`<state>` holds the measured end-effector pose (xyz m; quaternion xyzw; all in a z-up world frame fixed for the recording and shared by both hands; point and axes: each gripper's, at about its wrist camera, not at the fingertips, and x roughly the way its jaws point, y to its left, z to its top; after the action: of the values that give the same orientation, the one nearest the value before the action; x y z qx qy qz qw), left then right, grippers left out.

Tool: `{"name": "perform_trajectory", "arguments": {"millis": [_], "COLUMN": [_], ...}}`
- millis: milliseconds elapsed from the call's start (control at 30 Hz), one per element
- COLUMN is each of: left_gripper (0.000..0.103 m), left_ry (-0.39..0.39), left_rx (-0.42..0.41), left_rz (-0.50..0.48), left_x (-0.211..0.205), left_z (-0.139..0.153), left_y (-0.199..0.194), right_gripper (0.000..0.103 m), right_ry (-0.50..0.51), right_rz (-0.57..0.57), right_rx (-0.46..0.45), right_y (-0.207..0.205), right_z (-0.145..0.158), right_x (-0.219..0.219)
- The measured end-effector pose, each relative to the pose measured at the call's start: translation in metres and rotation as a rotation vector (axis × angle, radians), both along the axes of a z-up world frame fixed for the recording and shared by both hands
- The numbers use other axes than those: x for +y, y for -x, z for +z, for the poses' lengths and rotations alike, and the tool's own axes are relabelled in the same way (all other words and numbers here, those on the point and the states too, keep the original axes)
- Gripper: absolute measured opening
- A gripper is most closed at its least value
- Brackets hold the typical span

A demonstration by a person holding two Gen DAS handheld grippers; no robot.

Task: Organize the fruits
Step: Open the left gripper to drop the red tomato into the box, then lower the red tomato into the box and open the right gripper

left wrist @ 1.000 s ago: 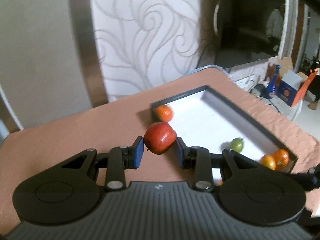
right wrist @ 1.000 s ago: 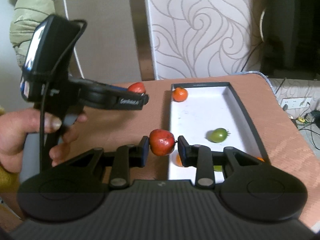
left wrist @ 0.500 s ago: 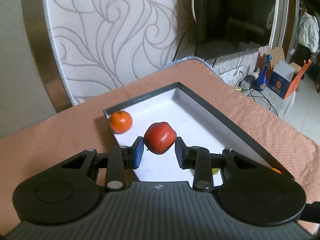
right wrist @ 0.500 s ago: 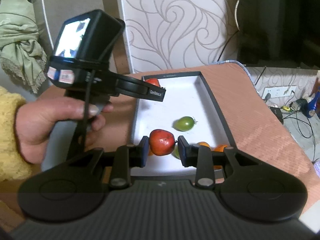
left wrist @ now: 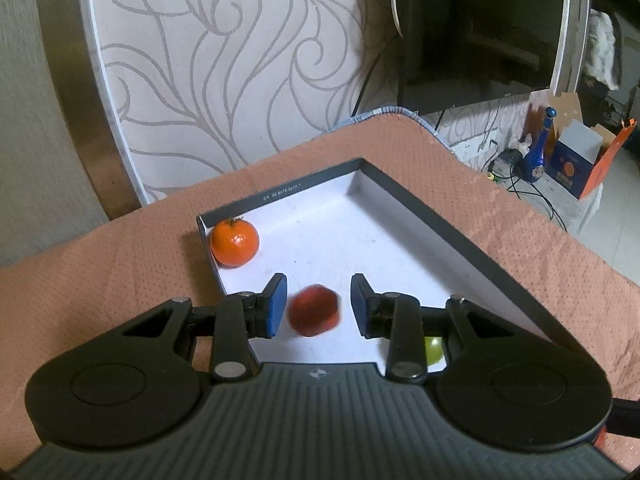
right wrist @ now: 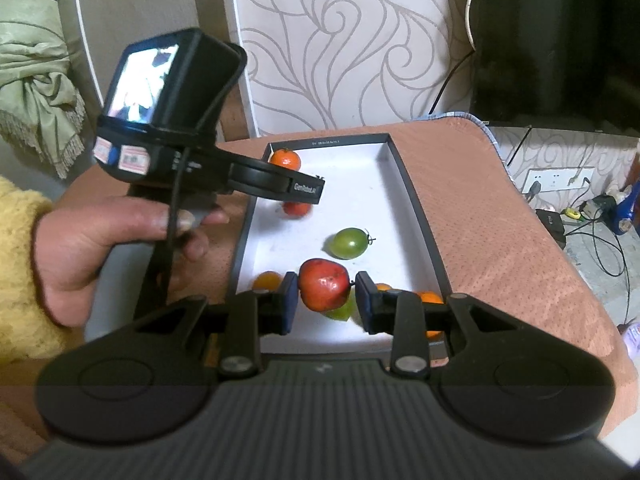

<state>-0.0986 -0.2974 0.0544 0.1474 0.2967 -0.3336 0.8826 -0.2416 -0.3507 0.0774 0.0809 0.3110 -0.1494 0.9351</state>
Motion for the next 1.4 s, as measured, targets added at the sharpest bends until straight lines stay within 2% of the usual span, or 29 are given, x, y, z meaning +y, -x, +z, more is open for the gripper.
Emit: {"name": "perform_trajectory", "arguments": {"millis": [567,867,1133,1400], "left_gripper": [0.041,0.041,0.041,0.041], "left_ry": [0.039,0.066,0.057,0.047], "left_rx": [0.014,0.008,-0.001,-0.015], "left_rz": [0.102,0.186,0.249,0.261], "left_x": [0.005,0.009,0.015,0.029], "left_z": [0.012,0.017,0.019,0.026], "left_y": [0.011,0.02,0.034,0.044], "right_gripper": [0.034,0.034,0.034,0.034], "right_ry": [-0.006,0.003,-0.006,0.001], "right_rz": [0.059,0.141,0.18,0.174], "right_rx": [0.008,0.028,0.024,0.021], "right_y": [-0.015,-0.033,-0.046,-0.062], "right_z": [-0.001,-0.006,-0.014,-0.018], "right_x": [-0.041,-0.059,-0.074,-0.075]}}
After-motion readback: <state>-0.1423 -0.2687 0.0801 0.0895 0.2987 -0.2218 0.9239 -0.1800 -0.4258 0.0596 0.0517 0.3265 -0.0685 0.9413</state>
